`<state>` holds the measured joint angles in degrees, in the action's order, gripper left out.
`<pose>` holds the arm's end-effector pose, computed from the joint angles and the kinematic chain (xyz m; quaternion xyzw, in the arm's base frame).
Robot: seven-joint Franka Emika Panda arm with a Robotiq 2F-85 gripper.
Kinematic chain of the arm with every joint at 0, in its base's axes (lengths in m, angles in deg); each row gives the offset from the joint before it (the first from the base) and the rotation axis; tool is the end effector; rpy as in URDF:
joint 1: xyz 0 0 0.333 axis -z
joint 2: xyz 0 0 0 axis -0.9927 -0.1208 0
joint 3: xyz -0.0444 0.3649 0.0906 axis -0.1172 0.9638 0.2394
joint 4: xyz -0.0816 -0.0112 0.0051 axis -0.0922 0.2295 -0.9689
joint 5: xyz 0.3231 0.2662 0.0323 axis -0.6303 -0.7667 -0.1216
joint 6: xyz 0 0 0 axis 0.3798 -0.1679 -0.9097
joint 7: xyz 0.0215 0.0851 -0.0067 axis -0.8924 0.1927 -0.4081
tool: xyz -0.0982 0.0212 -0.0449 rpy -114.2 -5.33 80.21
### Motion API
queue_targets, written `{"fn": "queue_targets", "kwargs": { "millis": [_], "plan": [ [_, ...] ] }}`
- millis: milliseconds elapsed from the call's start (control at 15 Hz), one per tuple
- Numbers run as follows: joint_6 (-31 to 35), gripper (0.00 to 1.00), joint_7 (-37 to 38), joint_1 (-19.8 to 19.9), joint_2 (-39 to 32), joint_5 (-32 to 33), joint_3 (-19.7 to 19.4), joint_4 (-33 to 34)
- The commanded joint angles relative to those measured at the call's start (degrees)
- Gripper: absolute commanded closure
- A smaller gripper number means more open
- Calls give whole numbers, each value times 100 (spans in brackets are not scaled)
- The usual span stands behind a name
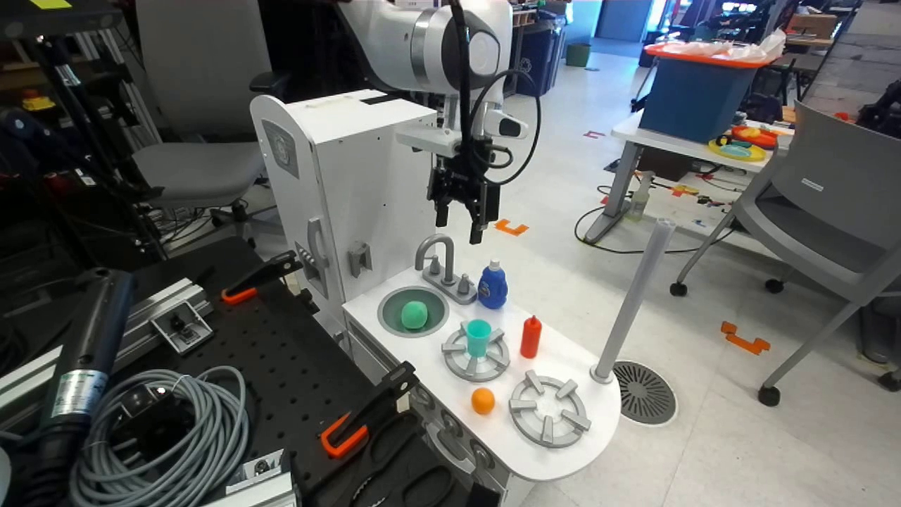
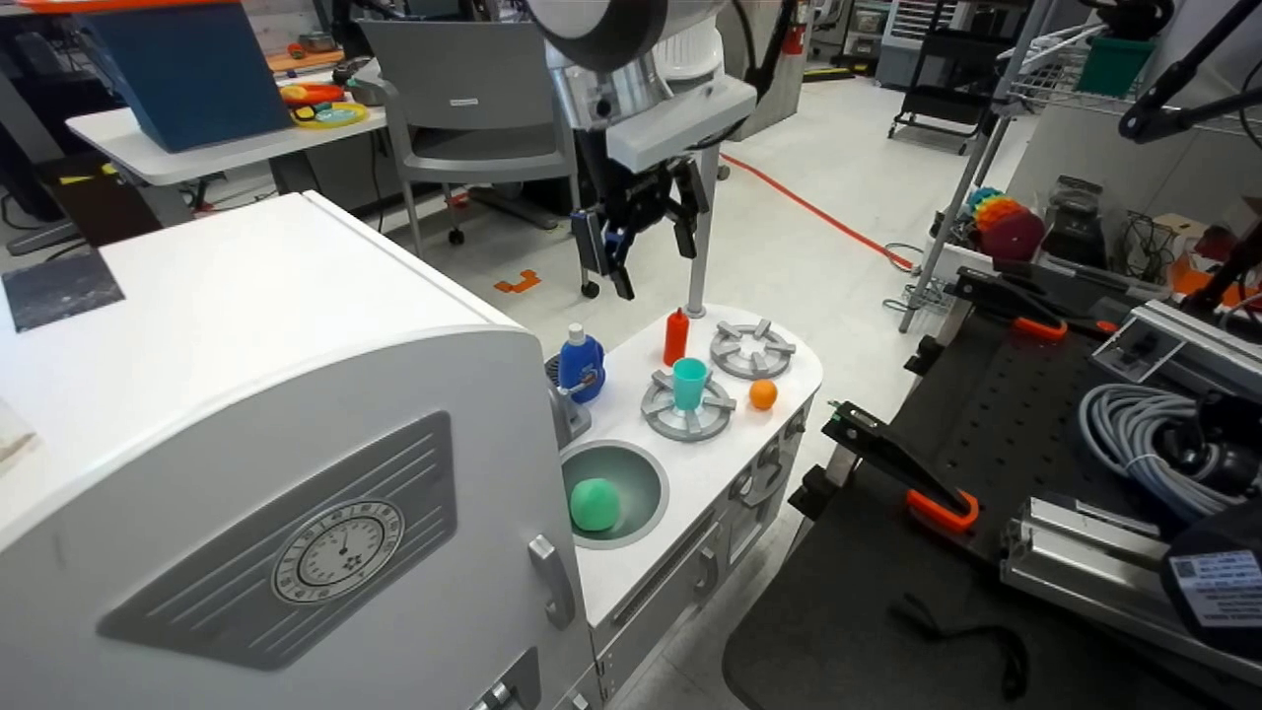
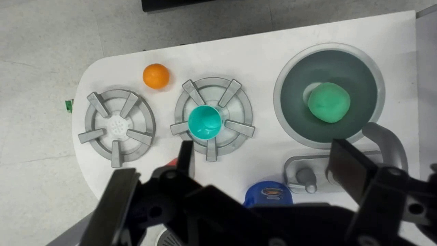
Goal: Move the tap to the right
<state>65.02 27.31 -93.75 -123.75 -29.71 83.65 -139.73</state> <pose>0.7093 0.0998 0.1305 0.9905 -0.0303 -0.1060 0.0826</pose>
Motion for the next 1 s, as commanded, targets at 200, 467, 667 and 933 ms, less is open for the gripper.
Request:
{"fn": "queue_targets", "kwargs": {
  "millis": [200,467,667,933],
  "plan": [
    [308,0,33,-598,-869,548,-44,839],
    [1308,0,-491,-594,-1217,460,245,920],
    [2043,0,-929,-485,-1494,304,522,937],
    [2473,0,-1302,-387,-1784,175,729,948]
  ]
}}
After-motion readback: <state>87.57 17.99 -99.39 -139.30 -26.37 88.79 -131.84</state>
